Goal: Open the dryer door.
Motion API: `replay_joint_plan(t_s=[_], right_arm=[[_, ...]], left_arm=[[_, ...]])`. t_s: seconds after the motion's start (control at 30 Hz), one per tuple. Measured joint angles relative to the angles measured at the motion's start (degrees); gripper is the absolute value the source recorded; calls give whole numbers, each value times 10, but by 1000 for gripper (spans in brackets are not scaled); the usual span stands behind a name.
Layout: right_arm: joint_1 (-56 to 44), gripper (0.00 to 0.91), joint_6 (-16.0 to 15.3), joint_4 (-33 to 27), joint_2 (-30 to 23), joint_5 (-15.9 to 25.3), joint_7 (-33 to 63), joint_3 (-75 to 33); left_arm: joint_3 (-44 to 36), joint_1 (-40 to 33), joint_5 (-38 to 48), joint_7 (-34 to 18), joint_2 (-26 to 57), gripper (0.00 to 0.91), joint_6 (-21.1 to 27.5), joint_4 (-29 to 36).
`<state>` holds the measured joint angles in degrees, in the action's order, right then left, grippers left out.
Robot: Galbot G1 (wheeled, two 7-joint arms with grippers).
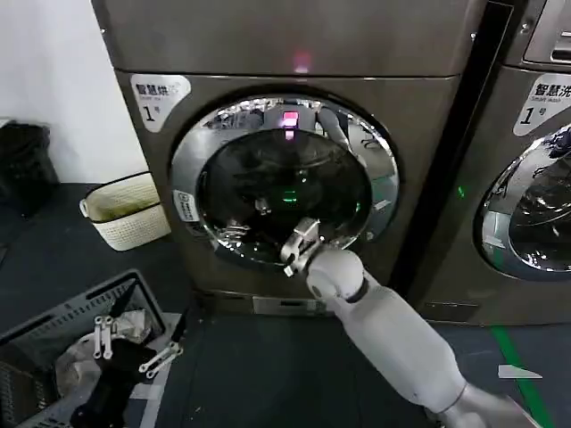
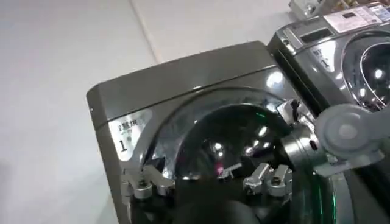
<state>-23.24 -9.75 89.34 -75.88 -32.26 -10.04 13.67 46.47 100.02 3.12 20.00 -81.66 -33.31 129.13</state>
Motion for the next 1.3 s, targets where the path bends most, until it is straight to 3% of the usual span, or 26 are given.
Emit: replay_joint_plan(t_s=[0.47,1.3], right_arm=[[12,907,1,-44,-42,24,15,5],[35,907,-1,-108,-87,31,5,13]], left_arm=[[2,0,1,0,0,907,1,2],[4,0,1,0,0,907,1,2]])
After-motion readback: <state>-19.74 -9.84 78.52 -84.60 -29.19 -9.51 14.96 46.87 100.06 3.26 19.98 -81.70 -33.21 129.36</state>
